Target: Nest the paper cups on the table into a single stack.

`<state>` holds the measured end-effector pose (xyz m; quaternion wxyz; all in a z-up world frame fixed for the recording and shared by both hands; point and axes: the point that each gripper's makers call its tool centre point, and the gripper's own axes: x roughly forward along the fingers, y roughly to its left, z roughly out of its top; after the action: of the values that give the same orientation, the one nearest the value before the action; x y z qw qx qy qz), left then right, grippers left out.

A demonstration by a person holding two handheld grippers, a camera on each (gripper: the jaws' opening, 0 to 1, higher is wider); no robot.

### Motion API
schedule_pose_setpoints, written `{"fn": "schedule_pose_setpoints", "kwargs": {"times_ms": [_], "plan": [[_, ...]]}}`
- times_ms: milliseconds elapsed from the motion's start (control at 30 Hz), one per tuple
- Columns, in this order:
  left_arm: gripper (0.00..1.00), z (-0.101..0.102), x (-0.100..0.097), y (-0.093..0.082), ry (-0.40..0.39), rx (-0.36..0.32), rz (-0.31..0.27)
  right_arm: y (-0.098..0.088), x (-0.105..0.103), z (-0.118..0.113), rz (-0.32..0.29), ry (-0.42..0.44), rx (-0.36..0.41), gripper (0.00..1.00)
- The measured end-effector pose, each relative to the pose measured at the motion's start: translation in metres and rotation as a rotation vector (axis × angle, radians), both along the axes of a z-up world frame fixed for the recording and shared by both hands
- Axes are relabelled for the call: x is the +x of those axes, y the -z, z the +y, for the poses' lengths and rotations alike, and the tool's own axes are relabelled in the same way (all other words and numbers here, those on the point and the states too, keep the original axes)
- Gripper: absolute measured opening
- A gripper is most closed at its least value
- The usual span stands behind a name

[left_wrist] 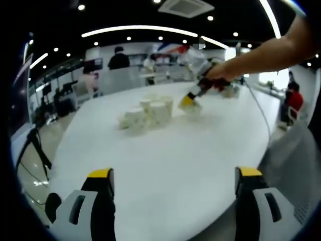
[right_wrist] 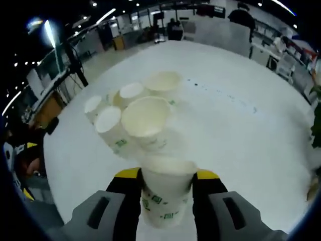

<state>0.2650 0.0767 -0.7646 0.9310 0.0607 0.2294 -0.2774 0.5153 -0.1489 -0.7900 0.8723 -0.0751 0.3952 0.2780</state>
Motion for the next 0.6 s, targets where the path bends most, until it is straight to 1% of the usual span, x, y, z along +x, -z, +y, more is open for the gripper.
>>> {"fn": "schedule_pose_setpoints", "kwargs": {"times_ms": [33, 67, 100, 167, 200, 267, 333, 433, 467, 500, 533, 567, 600], "plan": [[0.99, 0.0, 0.0, 0.0, 0.0, 0.0, -0.001, -0.004, 0.004, -0.002, -0.033, 0.006, 0.013, 0.37], [0.99, 0.0, 0.0, -0.001, 0.0, -0.002, -0.002, -0.01, 0.008, -0.003, -0.085, 0.002, 0.026, 0.37], [0.99, 0.0, 0.0, -0.001, 0.0, -0.003, -0.002, -0.012, 0.008, -0.004, -0.101, 0.007, 0.028, 0.36], [0.99, 0.0, 0.0, -0.002, 0.0, -0.007, -0.002, -0.02, 0.011, -0.014, -0.16, 0.04, 0.02, 0.36], [0.99, 0.0, 0.0, -0.002, 0.001, -0.007, -0.001, -0.02, 0.011, -0.018, -0.163, 0.058, 0.017, 0.36], [0.99, 0.0, 0.0, -0.001, 0.0, -0.002, 0.002, -0.03, 0.014, -0.021, -0.215, 0.088, 0.042, 0.36], [0.99, 0.001, 0.0, 0.0, -0.002, 0.003, 0.006, -0.043, 0.016, -0.023, -0.273, 0.128, 0.093, 0.36], [0.99, 0.001, 0.001, 0.0, -0.001, 0.003, 0.005, -0.069, 0.02, -0.016, -0.371, 0.145, 0.238, 0.36], [0.99, 0.001, 0.001, 0.0, -0.001, 0.003, 0.006, -0.079, 0.02, -0.015, -0.417, 0.143, 0.272, 0.36], [0.99, 0.001, 0.001, 0.0, -0.001, 0.003, 0.007, -0.089, 0.018, -0.013, -0.475, 0.133, 0.28, 0.36], [0.99, 0.0, 0.001, 0.0, 0.0, 0.001, 0.006, -0.094, 0.017, -0.013, -0.506, 0.132, 0.281, 0.36], [0.99, 0.001, 0.001, 0.0, 0.0, 0.002, 0.006, -0.102, 0.015, -0.013, -0.55, 0.128, 0.286, 0.36], [0.99, 0.001, 0.001, 0.0, 0.0, 0.001, 0.008, -0.106, 0.014, -0.012, -0.567, 0.132, 0.299, 0.36]]}}
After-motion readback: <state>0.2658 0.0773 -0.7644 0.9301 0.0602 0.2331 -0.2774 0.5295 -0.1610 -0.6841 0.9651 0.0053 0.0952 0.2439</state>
